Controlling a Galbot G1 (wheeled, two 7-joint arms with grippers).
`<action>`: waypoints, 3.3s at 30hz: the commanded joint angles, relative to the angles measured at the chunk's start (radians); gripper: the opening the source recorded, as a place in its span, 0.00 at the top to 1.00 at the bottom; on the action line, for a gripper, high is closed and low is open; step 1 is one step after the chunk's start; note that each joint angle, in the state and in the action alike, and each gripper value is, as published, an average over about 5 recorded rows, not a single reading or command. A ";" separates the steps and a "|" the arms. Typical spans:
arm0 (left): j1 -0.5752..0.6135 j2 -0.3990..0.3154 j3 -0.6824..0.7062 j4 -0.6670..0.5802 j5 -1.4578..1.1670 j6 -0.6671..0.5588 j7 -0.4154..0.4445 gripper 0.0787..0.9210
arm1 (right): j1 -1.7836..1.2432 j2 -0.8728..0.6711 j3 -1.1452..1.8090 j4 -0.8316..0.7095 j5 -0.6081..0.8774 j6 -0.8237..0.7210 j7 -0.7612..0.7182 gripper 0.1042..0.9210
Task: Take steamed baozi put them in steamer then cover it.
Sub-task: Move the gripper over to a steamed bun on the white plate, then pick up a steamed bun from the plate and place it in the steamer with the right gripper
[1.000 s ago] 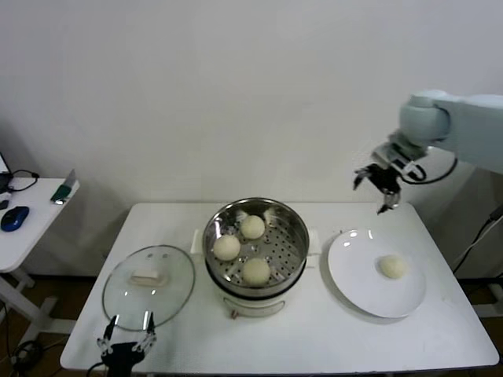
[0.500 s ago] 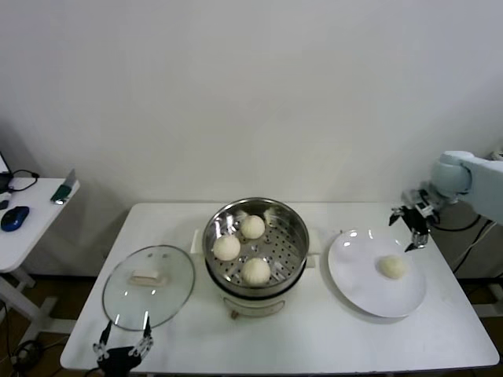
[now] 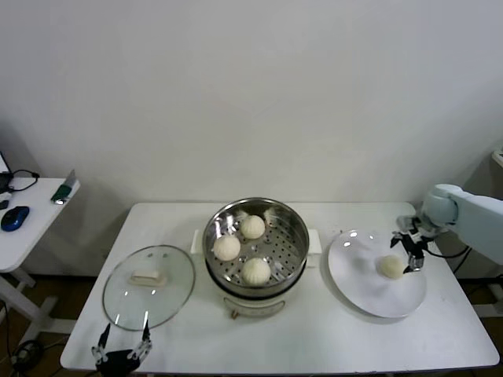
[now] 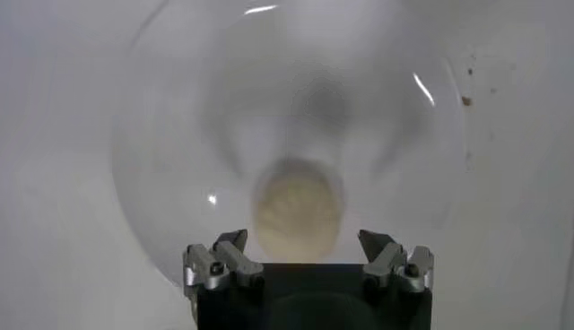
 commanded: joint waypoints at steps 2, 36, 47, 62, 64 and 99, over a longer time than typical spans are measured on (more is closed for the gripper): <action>0.000 0.003 0.001 0.000 0.002 0.002 0.000 0.12 | -0.130 0.024 0.137 -0.064 -0.038 -0.013 0.028 0.12; -0.003 0.006 0.007 -0.011 0.005 0.014 -0.004 0.12 | 0.682 0.032 -0.523 0.293 0.320 -0.113 -0.005 0.31; -0.001 0.027 0.007 -0.026 0.001 0.024 0.001 0.12 | 1.028 0.238 -0.534 0.582 0.775 -0.320 0.082 0.31; -0.005 0.025 0.004 -0.024 -0.009 0.025 0.003 0.12 | 0.723 0.342 -0.384 0.724 0.879 -0.514 0.313 0.31; -0.008 0.022 0.006 -0.021 -0.007 0.026 0.003 0.12 | 0.670 0.341 -0.387 0.719 0.856 -0.522 0.331 0.31; -0.008 0.018 0.010 -0.017 -0.008 0.023 0.001 0.12 | 0.465 0.377 -0.338 0.544 0.691 -0.511 0.354 0.23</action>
